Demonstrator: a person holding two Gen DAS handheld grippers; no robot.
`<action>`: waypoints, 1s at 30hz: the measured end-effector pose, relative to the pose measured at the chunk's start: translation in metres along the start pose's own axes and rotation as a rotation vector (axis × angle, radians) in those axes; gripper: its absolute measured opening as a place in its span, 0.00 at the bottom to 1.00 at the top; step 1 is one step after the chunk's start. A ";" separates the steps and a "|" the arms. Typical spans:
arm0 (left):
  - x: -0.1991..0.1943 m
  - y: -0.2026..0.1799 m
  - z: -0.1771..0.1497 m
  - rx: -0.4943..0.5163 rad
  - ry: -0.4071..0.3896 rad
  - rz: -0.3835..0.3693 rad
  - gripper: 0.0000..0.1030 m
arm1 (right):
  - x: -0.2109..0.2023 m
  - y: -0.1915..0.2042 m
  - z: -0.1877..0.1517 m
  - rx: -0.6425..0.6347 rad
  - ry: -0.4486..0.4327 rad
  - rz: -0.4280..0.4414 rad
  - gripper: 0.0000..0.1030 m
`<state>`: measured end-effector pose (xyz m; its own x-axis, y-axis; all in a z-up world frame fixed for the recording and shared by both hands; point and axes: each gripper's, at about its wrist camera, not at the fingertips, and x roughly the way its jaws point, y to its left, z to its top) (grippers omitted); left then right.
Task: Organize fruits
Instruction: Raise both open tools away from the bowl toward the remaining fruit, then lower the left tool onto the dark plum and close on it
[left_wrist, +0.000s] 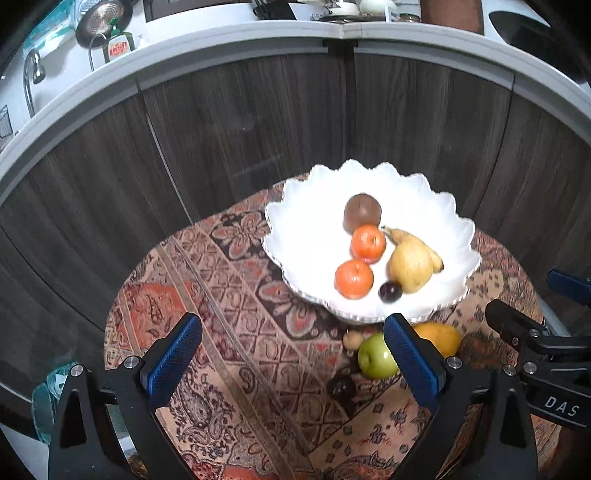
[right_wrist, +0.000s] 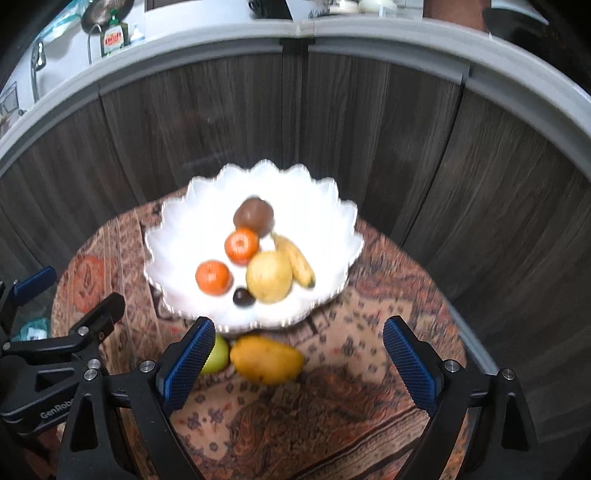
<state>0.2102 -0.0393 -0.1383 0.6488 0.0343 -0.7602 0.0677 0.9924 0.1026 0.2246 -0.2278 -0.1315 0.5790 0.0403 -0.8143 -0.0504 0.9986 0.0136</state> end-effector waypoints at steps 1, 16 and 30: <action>0.001 -0.001 -0.004 0.004 0.003 0.004 0.97 | 0.004 0.000 -0.004 0.000 0.007 0.000 0.90; 0.024 -0.010 -0.032 0.018 0.002 -0.001 0.96 | 0.031 -0.003 -0.030 -0.017 0.044 -0.005 0.90; 0.048 -0.011 -0.052 0.022 0.055 -0.025 0.84 | 0.050 0.002 -0.040 -0.031 0.075 0.000 0.90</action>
<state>0.2011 -0.0424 -0.2086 0.6040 0.0166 -0.7968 0.1001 0.9903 0.0965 0.2207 -0.2248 -0.1953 0.5167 0.0370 -0.8554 -0.0767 0.9970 -0.0032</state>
